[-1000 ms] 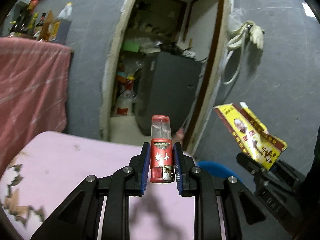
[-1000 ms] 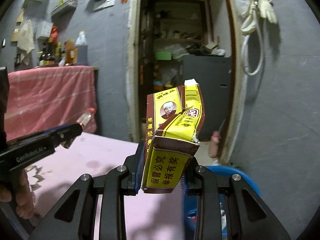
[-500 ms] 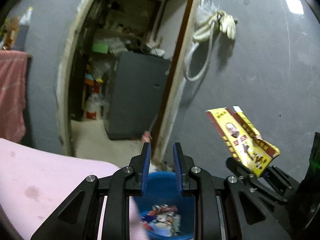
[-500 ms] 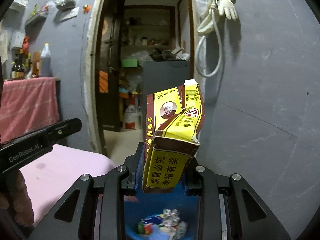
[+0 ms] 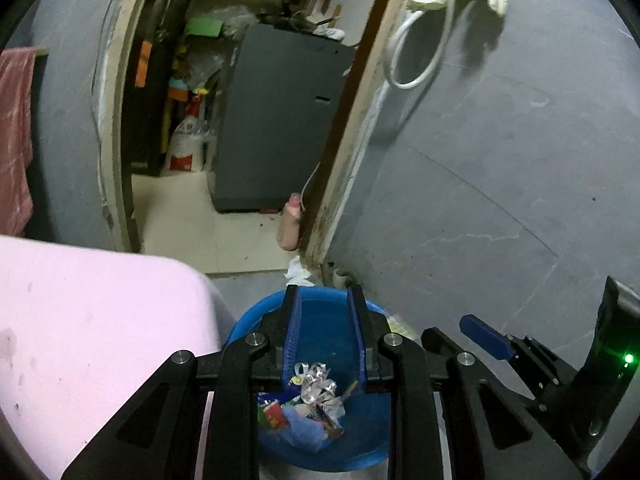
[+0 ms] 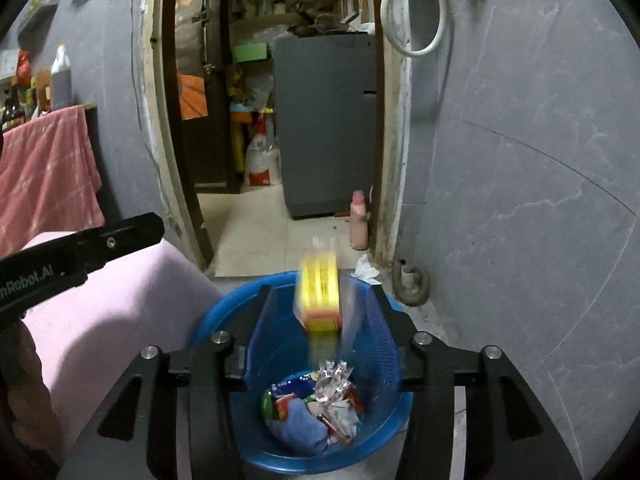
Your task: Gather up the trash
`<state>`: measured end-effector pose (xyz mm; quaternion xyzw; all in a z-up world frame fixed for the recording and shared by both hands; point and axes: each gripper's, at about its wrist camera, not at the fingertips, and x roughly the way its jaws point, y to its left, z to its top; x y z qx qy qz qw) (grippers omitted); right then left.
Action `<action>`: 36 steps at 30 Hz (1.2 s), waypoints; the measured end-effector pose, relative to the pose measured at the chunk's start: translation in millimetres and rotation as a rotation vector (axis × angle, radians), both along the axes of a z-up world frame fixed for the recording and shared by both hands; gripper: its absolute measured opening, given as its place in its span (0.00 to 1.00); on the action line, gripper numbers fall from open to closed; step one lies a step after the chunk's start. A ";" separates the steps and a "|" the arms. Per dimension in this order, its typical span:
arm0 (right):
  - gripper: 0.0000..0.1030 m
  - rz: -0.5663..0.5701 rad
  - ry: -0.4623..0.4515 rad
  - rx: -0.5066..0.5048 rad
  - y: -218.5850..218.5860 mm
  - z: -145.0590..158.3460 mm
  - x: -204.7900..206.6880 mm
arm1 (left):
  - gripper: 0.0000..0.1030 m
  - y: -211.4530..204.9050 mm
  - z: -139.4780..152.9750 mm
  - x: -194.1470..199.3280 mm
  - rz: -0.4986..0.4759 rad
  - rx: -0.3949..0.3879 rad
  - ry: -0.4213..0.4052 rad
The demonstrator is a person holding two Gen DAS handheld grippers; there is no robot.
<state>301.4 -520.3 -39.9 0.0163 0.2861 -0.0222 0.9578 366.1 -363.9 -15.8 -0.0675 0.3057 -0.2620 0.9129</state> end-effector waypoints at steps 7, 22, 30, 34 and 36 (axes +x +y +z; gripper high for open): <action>0.52 -0.033 -0.064 0.018 0.0 17.5 -10.0 | 0.34 22.2 11.8 -10.7 0.040 -0.020 -0.033; 0.87 -0.074 -0.300 0.085 35.9 85.7 -86.9 | 0.82 104.1 60.1 -77.5 0.118 -0.064 -0.177; 1.00 -0.070 -0.371 0.117 69.2 97.2 -148.6 | 0.93 154.1 77.5 -138.7 0.142 -0.066 -0.245; 1.00 -0.078 -0.369 0.117 84.3 94.5 -177.0 | 0.95 172.4 80.0 -168.7 0.142 -0.040 -0.259; 1.00 -0.088 -0.368 0.113 91.5 90.8 -192.6 | 0.95 182.5 78.7 -185.7 0.144 -0.031 -0.265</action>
